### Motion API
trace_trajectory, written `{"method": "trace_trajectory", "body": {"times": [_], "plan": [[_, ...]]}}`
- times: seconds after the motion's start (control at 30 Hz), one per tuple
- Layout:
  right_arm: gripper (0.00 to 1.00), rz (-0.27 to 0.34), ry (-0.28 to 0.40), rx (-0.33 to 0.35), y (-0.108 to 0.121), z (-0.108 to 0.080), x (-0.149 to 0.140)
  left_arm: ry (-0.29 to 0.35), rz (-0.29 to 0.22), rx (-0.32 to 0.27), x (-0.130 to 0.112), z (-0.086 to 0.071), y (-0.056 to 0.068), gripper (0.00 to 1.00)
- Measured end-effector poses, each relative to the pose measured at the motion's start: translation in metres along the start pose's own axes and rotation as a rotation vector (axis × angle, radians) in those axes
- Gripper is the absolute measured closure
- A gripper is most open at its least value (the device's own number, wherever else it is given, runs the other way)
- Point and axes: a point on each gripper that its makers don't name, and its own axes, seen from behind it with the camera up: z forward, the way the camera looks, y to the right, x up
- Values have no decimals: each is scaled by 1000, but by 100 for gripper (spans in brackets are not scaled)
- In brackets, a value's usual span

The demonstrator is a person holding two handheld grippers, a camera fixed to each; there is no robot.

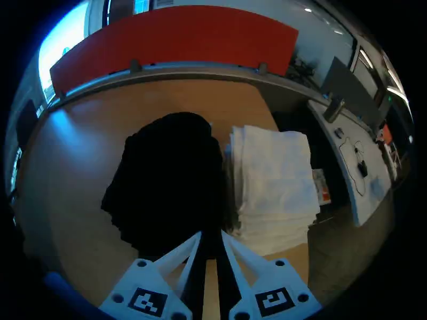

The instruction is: Fold towel

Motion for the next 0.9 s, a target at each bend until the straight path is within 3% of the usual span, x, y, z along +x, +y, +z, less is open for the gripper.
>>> {"method": "trace_trajectory", "body": {"times": [0.27,0.43,0.67,0.83,0.9], "plan": [[79,5,12,-32,4,-5,-4,9,2,-1,3,-1,-3,7],[37,18,34,-40,4,-10,-4,13,0,-1,5,-2,-3,7],[18,21,58,-43,-1,-16,-4,17,-5,-4,5,-3,-3,7],[2,21,110,-40,-10,-22,4,22,-4,-7,6,-4,-4,7],[0,21,134,-38,-15,-24,8,25,-4,-7,7,-4,-4,7]]}}
